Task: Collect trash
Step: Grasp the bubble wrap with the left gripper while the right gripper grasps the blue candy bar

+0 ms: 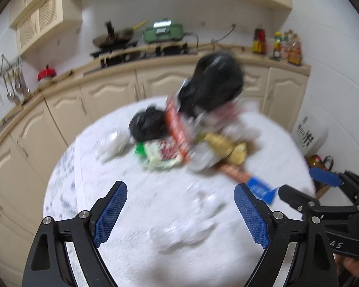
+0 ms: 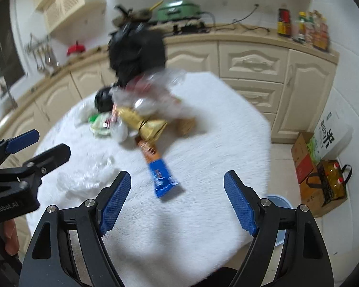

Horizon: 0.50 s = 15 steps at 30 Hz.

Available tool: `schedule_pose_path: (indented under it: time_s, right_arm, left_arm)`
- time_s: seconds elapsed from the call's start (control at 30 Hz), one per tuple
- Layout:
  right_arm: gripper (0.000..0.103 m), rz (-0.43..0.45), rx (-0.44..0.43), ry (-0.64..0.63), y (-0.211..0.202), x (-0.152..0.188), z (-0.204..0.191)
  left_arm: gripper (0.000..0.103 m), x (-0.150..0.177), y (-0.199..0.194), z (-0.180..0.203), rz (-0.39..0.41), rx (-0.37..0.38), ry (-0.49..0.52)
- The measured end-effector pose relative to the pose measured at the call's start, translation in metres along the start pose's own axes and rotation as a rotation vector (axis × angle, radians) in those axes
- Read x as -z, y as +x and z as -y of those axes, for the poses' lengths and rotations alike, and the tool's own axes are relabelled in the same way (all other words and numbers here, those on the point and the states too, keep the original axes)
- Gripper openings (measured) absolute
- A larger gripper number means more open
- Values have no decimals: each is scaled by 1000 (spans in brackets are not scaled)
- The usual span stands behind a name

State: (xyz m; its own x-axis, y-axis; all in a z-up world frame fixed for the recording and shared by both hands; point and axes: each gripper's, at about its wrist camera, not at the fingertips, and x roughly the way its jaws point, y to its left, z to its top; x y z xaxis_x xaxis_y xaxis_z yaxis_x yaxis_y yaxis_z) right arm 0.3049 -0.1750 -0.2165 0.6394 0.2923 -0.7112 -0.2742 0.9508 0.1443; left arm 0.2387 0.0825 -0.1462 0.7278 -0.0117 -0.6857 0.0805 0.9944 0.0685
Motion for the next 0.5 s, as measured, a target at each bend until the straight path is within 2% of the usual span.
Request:
schedule_pose_path:
  time_s: [0.13,0.2,0.33,0.43,0.47,0.5]
  right_arm:
    - [81,-49,21,-45,23,3,-12]
    - [81,-68,49,-64,32,5,-13]
    - [81,-83,46,-67,44,4,-11]
    - [81,-85,58,-82,50,2,-15]
    - [80,-83,60,-88,51,1,-17]
    - [80,-81,55,-94,53,0,-18]
  left_arm:
    - [87,25,17,-4,-75,8,3]
    - [86,36,21,-6,-100,11,5]
    - [85,45,24,-3,-128,20,25]
    - [78,46,37,1,-145,25,40]
    - [72,54,34,0,-150,30,42]
    - [65,48,39,4,-157,41,39]
